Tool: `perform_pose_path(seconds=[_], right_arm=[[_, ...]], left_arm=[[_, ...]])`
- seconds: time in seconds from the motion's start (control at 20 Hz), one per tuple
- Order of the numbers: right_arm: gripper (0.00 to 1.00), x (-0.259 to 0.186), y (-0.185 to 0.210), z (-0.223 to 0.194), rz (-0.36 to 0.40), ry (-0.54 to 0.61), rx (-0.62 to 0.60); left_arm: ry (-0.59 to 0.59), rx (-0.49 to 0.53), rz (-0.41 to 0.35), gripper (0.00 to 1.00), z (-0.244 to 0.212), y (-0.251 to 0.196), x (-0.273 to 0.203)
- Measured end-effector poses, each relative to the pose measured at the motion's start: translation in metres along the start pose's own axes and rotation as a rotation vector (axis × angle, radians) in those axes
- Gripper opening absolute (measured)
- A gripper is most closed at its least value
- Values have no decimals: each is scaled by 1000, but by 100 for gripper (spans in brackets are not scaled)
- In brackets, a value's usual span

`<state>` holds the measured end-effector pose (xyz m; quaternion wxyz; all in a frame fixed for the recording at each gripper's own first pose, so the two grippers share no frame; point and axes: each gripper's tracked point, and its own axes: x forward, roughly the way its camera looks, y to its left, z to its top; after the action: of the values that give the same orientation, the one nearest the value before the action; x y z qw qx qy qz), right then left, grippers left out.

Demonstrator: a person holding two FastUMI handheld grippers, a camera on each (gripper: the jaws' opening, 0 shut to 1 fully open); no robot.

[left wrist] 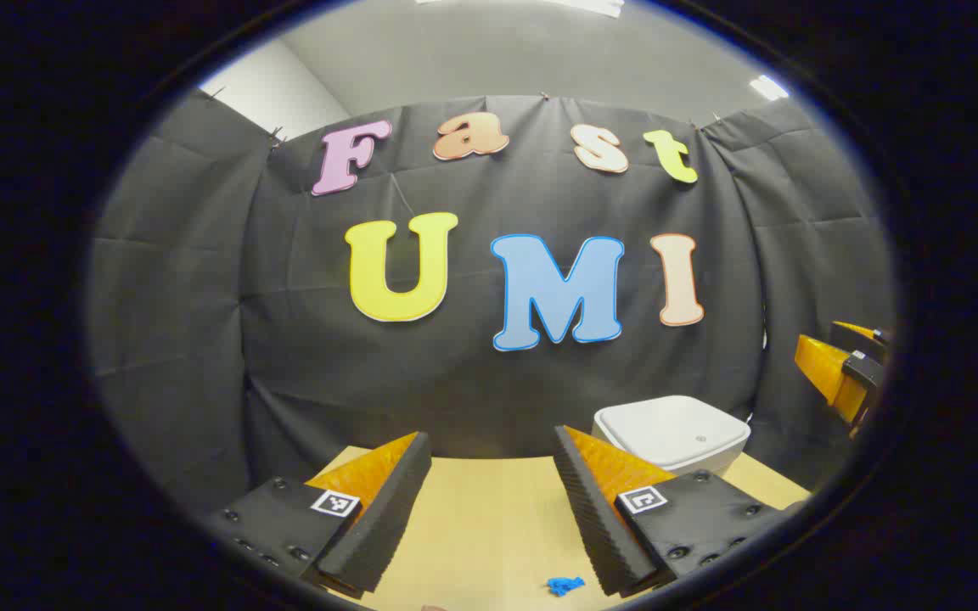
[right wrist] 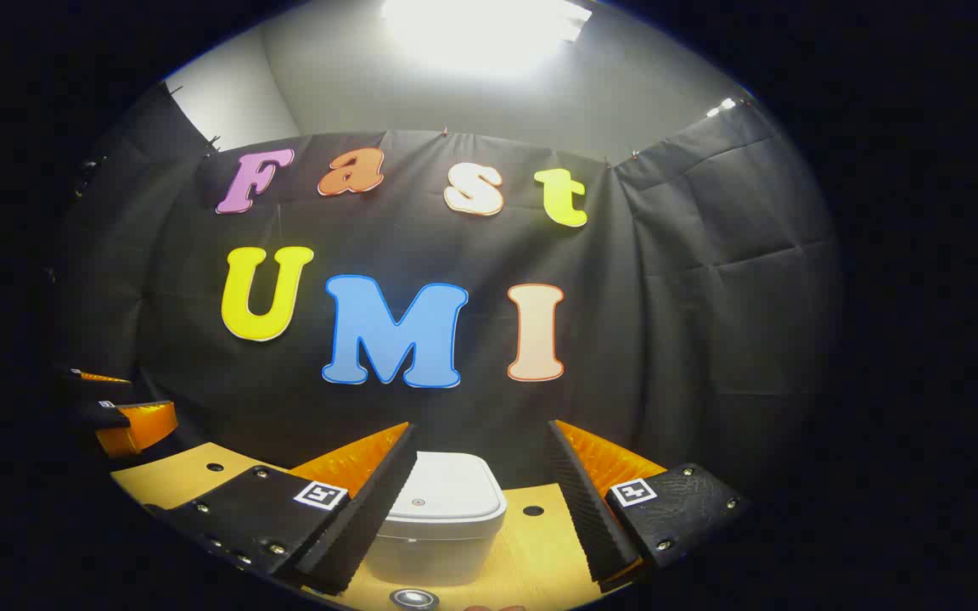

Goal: Press the lid of the desktop garbage bin to open it, pick up the crumpled paper on the desktop and throw it into the bin, then pick up the pop can on the desktop and drop it into the bin, and finally close the garbage bin lid.

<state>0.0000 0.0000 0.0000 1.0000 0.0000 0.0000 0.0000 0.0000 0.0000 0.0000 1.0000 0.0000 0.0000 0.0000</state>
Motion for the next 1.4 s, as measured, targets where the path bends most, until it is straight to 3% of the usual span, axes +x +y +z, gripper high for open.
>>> perform_pose_path(seconds=[0.45,1.25,1.4], right_arm=[[97,12,12,-7,87,40,-21],[97,28,16,-26,131,93,-24],[84,31,19,-34,136,117,-23]], left_arm=[[22,-24,-11,95,-4,-13,11],[20,-13,-19,95,3,-33,25],[14,-7,-16,95,6,-34,28]])
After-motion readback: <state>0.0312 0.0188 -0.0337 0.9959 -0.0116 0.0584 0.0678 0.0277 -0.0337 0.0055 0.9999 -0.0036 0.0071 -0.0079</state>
